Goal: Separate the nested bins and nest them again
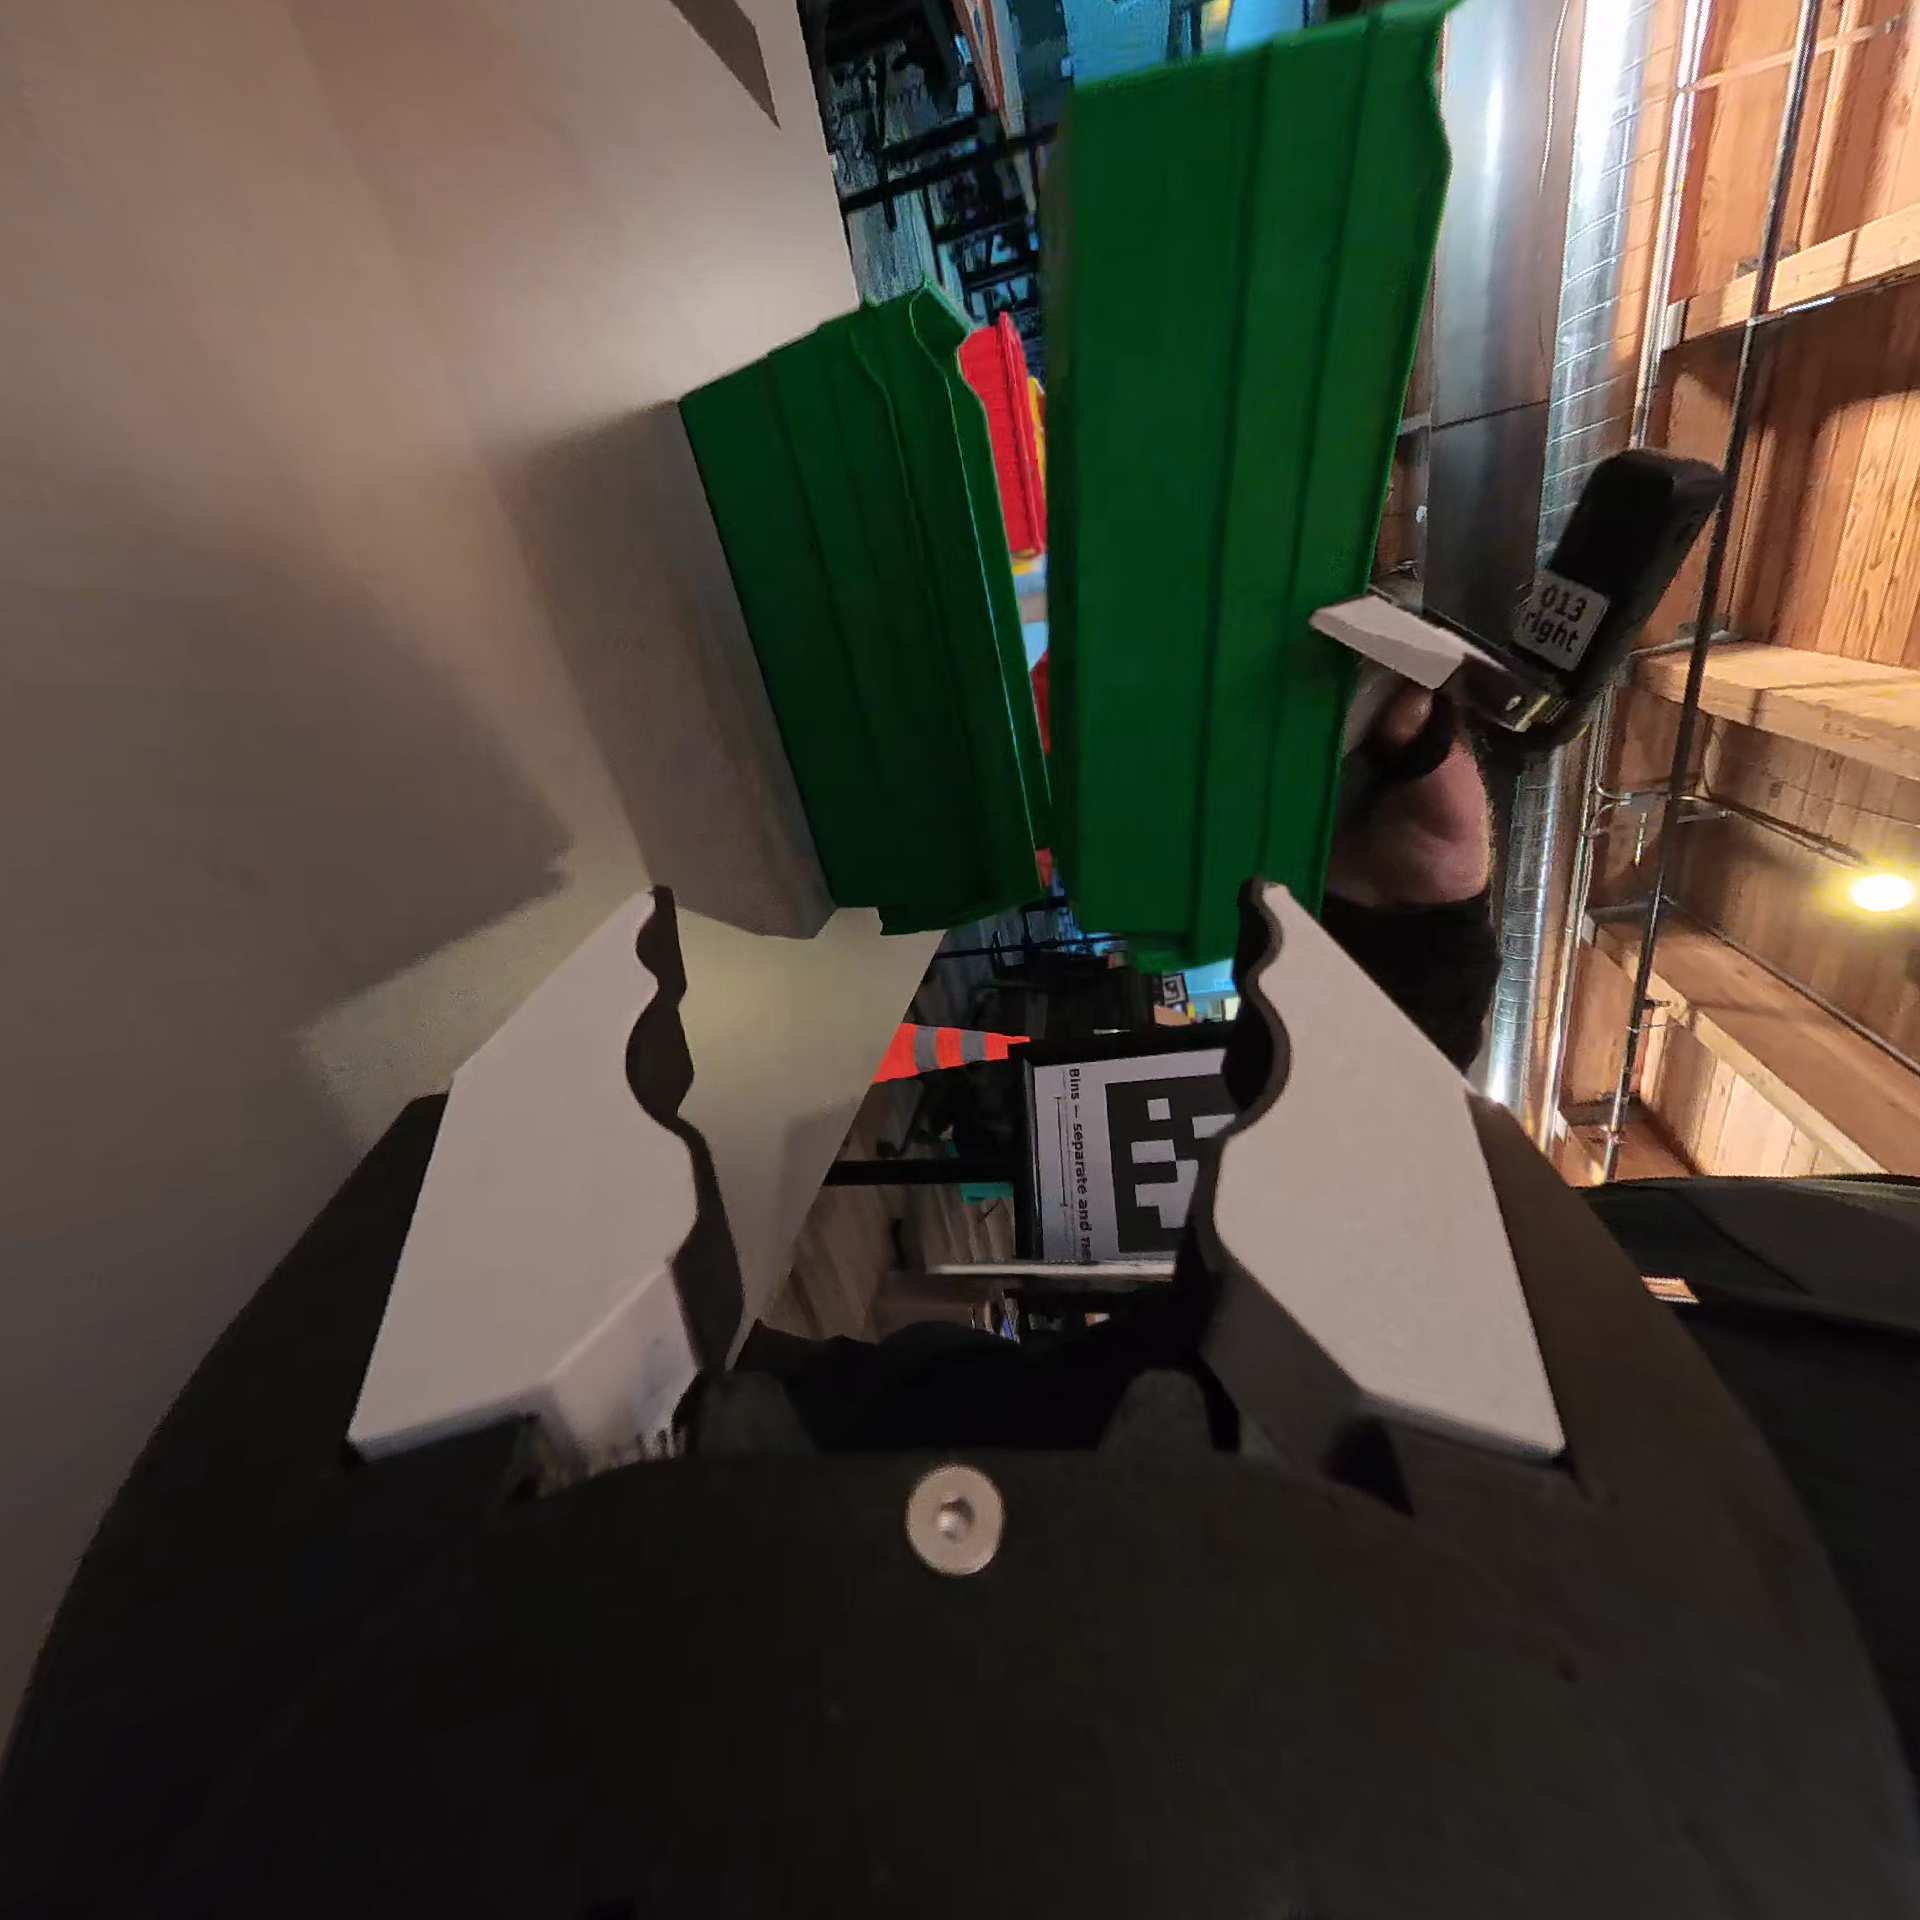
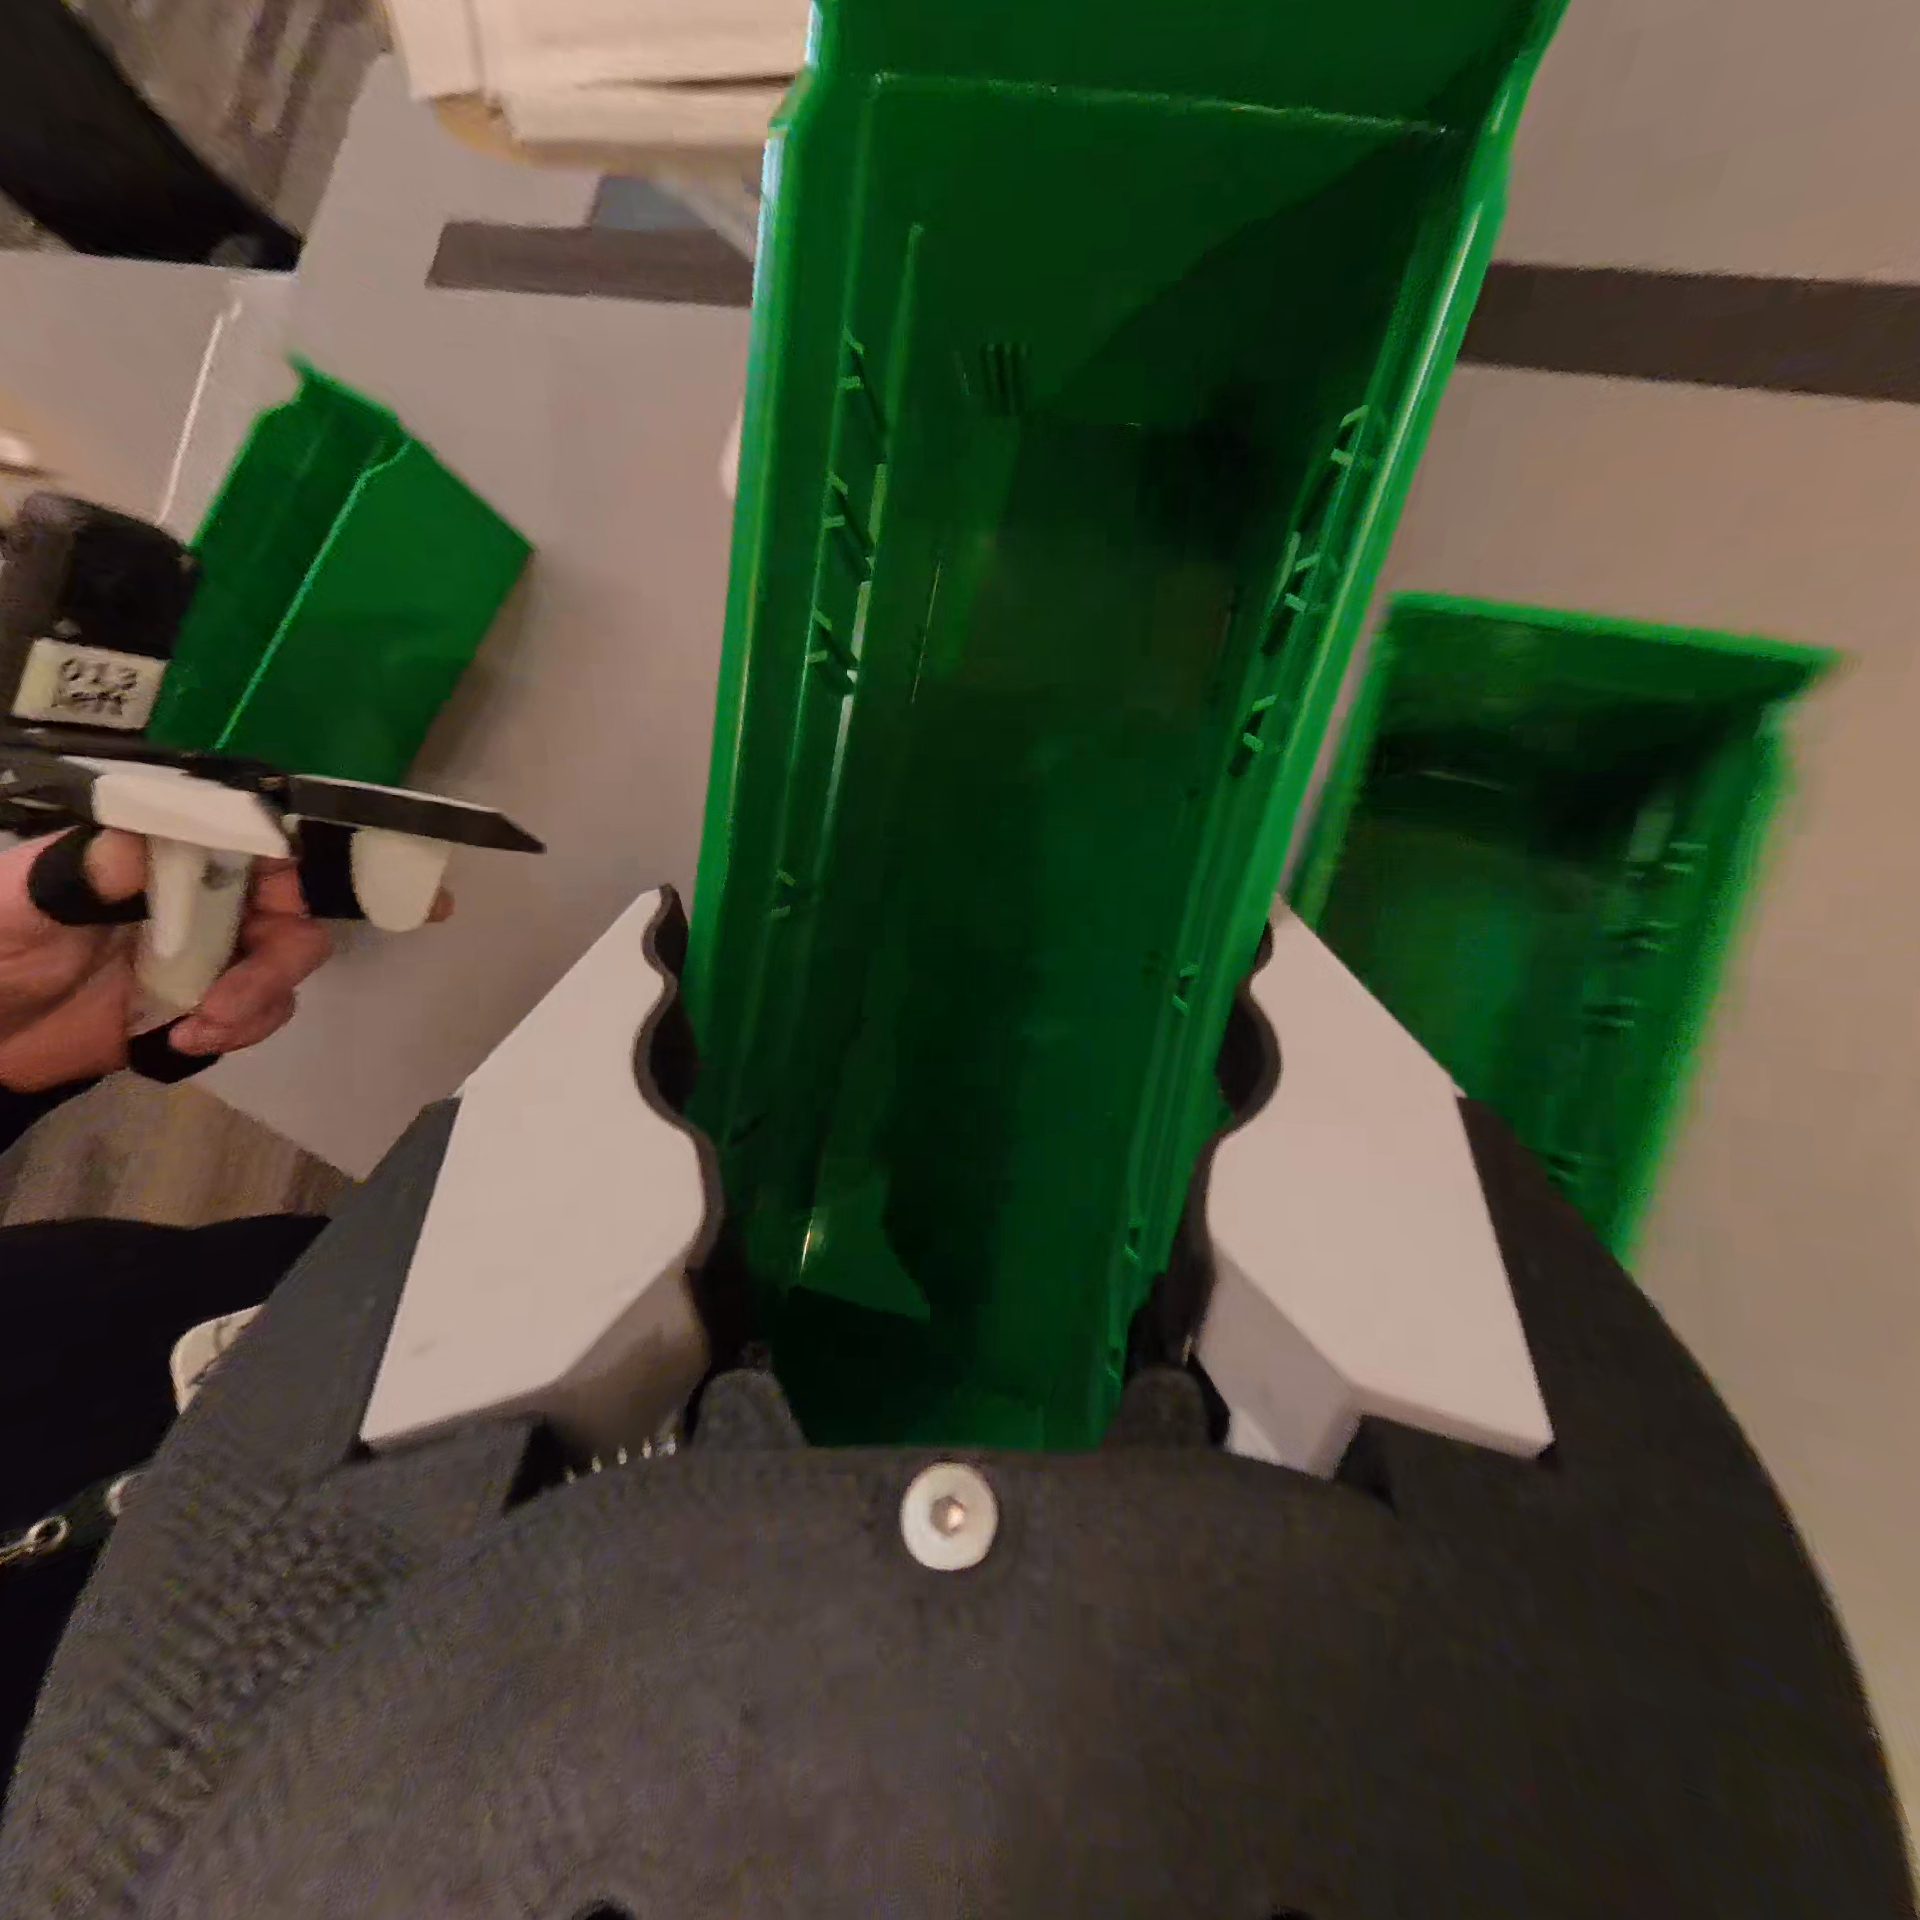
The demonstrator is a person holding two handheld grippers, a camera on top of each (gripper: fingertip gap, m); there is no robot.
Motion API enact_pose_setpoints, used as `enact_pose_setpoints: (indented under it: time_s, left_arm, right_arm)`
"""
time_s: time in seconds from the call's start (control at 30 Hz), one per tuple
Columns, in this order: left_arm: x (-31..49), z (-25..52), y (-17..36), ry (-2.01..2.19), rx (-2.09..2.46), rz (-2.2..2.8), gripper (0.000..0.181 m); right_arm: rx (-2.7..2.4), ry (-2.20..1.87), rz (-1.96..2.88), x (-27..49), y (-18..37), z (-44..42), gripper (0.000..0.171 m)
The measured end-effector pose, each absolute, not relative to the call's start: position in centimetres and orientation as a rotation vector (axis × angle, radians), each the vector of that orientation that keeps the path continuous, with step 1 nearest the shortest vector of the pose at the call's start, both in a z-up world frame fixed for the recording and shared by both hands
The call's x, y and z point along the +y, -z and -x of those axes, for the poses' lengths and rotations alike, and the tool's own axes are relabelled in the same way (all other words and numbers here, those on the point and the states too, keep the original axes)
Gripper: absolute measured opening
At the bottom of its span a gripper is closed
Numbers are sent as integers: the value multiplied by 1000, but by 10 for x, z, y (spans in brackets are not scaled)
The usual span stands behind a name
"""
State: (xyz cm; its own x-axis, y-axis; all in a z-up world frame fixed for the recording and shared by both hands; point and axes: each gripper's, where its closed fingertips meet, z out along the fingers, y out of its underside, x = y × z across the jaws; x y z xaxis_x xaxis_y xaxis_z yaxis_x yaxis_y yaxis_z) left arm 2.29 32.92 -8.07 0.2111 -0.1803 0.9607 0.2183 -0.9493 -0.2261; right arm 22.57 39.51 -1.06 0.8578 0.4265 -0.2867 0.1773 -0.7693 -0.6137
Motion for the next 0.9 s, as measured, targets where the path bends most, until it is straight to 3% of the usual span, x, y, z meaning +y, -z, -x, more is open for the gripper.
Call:
enact_pose_setpoints:
  time_s: [0.13,0.3,0.6,0.9]
  left_arm:
    - [335,-16,81,1794,-66,2164,101]
    - [335,-14,85,1774,-80,2176,100]
    - [335,-12,88,1758,-93,2189,100]
    - [349,8,74,1519,89,2227,105]
  right_arm:
    - [-337,-410,2476,409,7,-289,102]
    - [-295,-316,2600,406,47,-328,106]
    - [-262,-311,2677,405,104,-330,110]
    - [-290,-214,2647,407,127,-329,120]
